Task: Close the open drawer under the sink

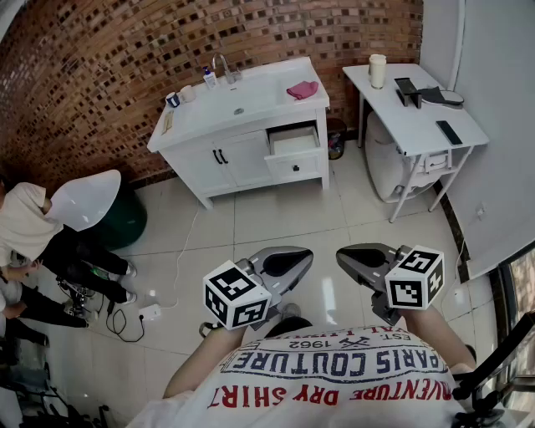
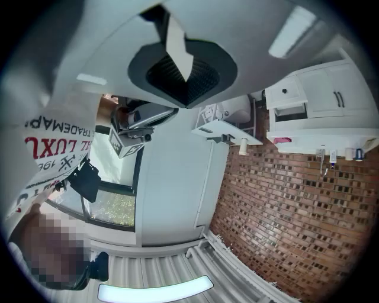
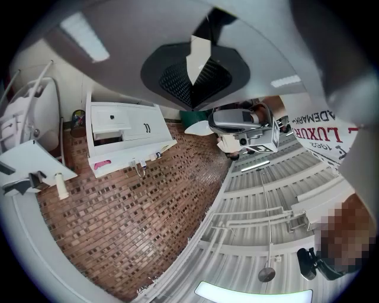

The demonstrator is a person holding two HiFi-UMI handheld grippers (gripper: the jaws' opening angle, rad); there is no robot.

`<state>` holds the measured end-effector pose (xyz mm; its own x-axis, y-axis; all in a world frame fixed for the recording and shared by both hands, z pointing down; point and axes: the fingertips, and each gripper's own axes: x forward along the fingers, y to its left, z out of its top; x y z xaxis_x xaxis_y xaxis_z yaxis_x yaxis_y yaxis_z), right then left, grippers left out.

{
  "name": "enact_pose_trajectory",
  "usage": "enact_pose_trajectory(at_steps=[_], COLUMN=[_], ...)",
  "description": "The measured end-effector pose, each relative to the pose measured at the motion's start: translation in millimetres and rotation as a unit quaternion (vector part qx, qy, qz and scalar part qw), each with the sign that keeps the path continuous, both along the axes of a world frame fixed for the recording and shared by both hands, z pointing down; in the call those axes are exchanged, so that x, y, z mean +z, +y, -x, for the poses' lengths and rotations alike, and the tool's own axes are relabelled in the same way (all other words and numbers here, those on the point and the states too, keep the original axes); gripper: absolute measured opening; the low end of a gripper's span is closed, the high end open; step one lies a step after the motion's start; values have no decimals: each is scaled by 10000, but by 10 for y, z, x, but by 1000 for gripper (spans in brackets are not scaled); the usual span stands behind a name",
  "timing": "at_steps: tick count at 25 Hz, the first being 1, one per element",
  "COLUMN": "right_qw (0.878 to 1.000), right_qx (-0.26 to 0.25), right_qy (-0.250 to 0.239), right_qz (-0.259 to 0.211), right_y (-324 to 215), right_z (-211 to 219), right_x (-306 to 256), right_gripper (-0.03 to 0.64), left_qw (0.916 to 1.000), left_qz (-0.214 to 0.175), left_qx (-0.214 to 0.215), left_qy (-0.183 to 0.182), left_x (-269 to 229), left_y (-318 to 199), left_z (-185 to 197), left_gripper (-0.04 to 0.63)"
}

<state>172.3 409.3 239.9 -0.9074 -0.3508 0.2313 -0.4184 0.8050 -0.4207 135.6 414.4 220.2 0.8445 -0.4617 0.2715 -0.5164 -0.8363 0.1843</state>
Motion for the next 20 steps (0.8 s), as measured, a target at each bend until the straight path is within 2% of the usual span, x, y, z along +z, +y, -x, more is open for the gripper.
enact_pose_trajectory(at_steps=[5,11,20], right_qw=[10000,9999,9993], right_qx=[-25,-73,-26], right_qy=[34,143,355], right_qz=[43,52,126], right_y=[-129,-407,-1202], right_z=[-84,88,388], right_x=[109,195,368], right_gripper=[9,9,9], left_qw=[9999,9996,9991], left_qz=[104,211,303], left_qx=[-76,-128,-28], left_qy=[13,105,291], left_x=[144,261,426], left_y=[-103,-403,-1226], left_z=[-52,118,385], left_gripper=[-9,-9,-9])
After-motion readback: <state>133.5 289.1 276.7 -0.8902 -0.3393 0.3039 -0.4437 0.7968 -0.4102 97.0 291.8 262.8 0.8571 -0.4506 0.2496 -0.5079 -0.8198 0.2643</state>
